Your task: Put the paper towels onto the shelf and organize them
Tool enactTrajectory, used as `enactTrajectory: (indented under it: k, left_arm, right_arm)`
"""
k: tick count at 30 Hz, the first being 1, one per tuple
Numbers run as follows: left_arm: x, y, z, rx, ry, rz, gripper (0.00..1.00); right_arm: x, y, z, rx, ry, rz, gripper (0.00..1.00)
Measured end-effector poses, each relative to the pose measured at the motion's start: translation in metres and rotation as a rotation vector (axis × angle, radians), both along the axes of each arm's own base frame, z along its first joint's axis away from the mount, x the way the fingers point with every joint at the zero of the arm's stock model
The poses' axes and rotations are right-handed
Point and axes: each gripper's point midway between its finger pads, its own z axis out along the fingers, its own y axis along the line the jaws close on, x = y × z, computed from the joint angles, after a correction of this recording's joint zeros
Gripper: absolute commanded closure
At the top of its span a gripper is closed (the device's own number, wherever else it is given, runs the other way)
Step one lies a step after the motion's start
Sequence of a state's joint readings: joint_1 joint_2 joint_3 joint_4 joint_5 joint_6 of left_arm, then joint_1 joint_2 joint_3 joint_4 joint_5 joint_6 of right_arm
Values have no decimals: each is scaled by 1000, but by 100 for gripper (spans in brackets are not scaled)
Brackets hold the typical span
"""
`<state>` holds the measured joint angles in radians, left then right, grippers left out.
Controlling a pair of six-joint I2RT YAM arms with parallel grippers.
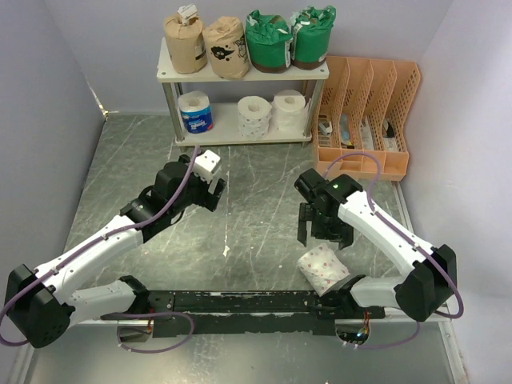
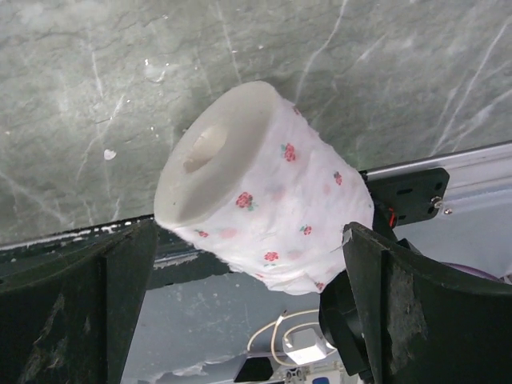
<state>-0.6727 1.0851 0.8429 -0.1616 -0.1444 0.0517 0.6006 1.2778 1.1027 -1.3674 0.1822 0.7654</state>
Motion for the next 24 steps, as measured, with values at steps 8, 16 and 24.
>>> enactTrajectory:
  k: [8,16,24]
  left_arm:
    - [-2,-3,0,4,-1,-13,1]
    - [-4,-5,0,11,-5,-25,1]
    - [-5,-7,-1,14,-6,-30,1]
  right_arm:
    - [7,-11,-4,-74,-33,-54,0]
    - [-2,-17,-33,-149,58,-59,2]
    - [-4,-8,-52,-93,66,-46,100]
